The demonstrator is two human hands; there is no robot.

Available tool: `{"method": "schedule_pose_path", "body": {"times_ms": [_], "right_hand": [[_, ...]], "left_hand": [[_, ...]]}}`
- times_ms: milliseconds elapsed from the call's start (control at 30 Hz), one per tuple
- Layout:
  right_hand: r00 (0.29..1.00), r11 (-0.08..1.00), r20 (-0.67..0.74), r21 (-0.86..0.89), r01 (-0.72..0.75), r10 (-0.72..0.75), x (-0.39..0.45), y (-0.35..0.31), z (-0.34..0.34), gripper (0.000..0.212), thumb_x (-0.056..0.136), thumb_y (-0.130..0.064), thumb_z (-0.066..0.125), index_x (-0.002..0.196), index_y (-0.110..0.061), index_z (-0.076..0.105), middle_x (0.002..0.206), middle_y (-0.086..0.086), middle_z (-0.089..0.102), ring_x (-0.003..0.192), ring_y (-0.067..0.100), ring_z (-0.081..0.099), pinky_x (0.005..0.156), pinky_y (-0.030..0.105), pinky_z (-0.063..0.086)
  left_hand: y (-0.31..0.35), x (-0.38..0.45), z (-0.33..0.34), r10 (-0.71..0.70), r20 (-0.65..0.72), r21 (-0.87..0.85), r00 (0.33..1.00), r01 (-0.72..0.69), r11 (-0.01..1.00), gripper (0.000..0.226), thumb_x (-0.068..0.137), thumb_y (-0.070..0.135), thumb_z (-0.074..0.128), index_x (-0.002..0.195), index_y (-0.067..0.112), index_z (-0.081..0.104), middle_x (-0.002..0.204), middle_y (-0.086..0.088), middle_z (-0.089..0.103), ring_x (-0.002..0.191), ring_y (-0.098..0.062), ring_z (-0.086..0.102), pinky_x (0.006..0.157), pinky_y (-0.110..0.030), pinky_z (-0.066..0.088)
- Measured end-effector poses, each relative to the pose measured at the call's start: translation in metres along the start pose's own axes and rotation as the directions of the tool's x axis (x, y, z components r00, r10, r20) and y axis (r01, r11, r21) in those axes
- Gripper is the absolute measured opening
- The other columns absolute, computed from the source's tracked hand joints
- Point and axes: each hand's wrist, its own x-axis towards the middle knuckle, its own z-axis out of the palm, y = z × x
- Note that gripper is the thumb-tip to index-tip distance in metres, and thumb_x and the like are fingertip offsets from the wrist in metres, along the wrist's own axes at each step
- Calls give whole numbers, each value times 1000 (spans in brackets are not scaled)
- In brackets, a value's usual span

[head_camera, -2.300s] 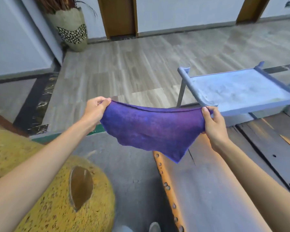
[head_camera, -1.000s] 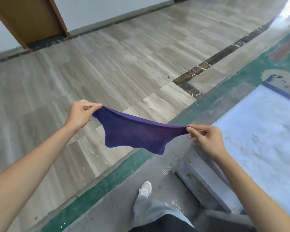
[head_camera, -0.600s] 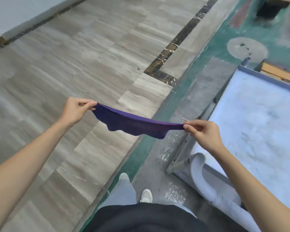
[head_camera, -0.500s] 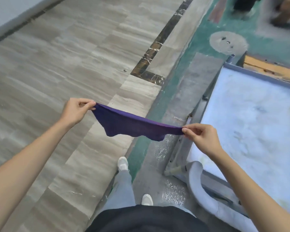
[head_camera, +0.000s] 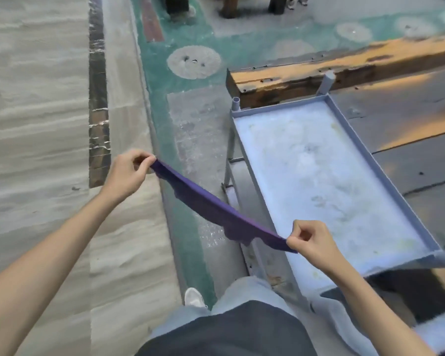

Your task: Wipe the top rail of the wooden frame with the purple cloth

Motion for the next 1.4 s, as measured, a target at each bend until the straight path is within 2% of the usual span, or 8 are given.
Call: {"method": "schedule_pose_path", "body": {"times_ms": [300,600,667,801,1001,1167,1301,1401], "right_hand": [[905,967,-425,230,110,-1,-13,4,-20,32,59,3,45,51,-25,32,52,-7,28,53,14,22,51,24,17],[474,927,-832,366,78,288,9,45,-69,29,69,-4,48,49,-24,39,51,-13,33,51,6,26,49,19,22],[350,906,-847,424,-13,401,22,56,-72,24,73,-12,55,52,-20,45,51,-12,40,51,7,32,50,23,28],[113,786,-780,594,-172,615,37,82,-77,12,81,-22,70,69,-19,69,65,-9,66,58,10,55,60,27,43],[-57,627,-700,671,-397,712,63,104,-85,12,85,-32,73,85,-25,83,82,-8,76,74,1,62,63,9,43],[-204,492,-541,835,-245,816,86,97,-95,21,86,-18,60,81,-22,80,82,-2,78,85,25,76,80,44,62],[-188,562,-571,821,-101,799,85,65,-98,35,91,-15,60,124,-15,72,101,-11,72,86,17,76,61,26,61],[-237,627,-671,741,-239,703,70,31,-101,41,94,-21,57,133,-21,68,130,3,70,105,20,70,85,36,59]], "left_hand": [[112,150,104,411,162,-143,897,-391,909,11,92,29,58,86,25,67,84,5,66,74,-5,59,65,-17,48],[204,229,231,588,377,-212,716,-551,807,15,94,20,61,91,10,72,87,-1,69,78,-13,60,71,-15,44],[215,243,262,552,429,-199,715,-522,830,15,92,20,62,88,11,73,84,-1,71,75,-12,59,69,-7,39],[227,254,323,460,542,-148,703,-459,876,20,88,21,62,88,9,77,84,-8,76,82,-23,68,79,-27,48],[241,262,387,305,680,-10,666,-408,913,16,85,24,61,84,16,76,88,-7,76,95,-30,68,83,-35,53],[250,263,417,355,739,12,572,-537,843,33,89,12,52,117,17,68,119,-9,68,108,-32,62,82,-34,45],[279,276,416,498,773,-17,393,-772,635,55,89,17,50,143,25,48,149,-6,42,131,-30,44,87,-46,48],[318,281,404,688,699,-189,195,-878,440,64,90,17,53,151,31,38,161,-5,29,145,-33,26,98,-51,46]]}}
